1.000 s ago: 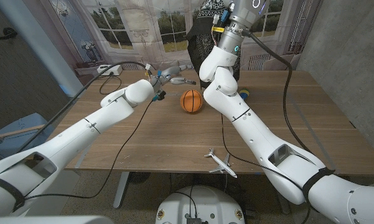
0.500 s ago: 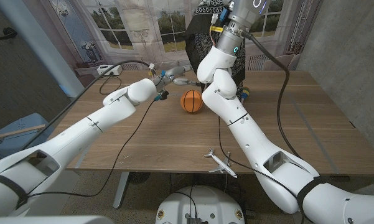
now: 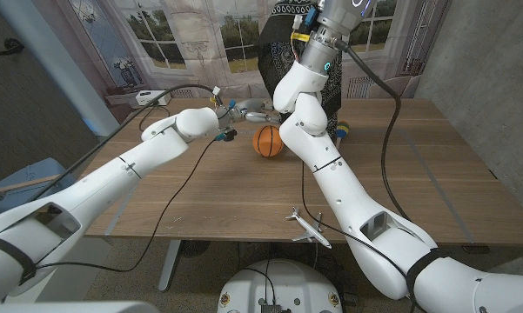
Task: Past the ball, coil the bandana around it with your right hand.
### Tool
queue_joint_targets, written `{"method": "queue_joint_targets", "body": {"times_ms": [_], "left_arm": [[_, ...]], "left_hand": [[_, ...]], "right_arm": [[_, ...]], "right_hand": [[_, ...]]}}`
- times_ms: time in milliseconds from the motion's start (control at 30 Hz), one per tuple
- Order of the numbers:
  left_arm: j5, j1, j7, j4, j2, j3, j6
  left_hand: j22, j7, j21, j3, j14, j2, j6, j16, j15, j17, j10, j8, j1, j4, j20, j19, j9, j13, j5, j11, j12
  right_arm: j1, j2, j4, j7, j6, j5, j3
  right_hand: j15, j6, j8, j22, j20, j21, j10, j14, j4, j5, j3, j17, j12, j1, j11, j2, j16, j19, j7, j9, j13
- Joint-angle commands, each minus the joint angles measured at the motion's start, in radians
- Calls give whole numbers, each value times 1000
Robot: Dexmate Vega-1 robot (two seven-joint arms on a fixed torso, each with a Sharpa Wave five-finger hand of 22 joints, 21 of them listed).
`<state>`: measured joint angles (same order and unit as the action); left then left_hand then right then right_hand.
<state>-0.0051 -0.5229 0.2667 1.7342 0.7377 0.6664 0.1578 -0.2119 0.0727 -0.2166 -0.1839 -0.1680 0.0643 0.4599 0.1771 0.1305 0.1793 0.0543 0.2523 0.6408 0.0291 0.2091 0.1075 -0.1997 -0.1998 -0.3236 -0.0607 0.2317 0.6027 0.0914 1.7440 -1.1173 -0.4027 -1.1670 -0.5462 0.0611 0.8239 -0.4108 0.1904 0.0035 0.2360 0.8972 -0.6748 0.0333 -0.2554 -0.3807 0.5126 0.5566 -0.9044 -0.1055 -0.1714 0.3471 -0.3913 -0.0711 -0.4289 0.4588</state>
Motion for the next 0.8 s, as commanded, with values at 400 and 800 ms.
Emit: {"method": "queue_joint_targets", "body": {"times_ms": [400, 800], "left_arm": [[-556, 66, 541, -585, -285, -6, -427], [-609, 62, 548, -619, -327, -39, -448]], "left_hand": [[-3, -54, -20, -88, -37, -159, 115, 15, 1, -2, -58, -3, 116, 64, 4, -27, 6, 1, 112, 16, 10], [5, -40, -57, -202, 58, -235, 456, 24, -36, -7, -202, 104, 280, 144, -26, -126, -38, 5, 108, 102, 30]], "right_arm": [[24, 85, -44, 0, 65, -70, 90], [21, 100, -62, 0, 80, -87, 112]], "right_hand": [[151, 14, -284, 2, 9, 2, 7, -2, -8, -5, -2, 10, 6, -1, -3, -3, -5, 0, 0, 1, -1], [152, 10, -288, 2, 8, 2, 4, -6, -8, -6, -2, 15, 6, -1, 0, -2, -11, 1, -1, 4, -1]]}}
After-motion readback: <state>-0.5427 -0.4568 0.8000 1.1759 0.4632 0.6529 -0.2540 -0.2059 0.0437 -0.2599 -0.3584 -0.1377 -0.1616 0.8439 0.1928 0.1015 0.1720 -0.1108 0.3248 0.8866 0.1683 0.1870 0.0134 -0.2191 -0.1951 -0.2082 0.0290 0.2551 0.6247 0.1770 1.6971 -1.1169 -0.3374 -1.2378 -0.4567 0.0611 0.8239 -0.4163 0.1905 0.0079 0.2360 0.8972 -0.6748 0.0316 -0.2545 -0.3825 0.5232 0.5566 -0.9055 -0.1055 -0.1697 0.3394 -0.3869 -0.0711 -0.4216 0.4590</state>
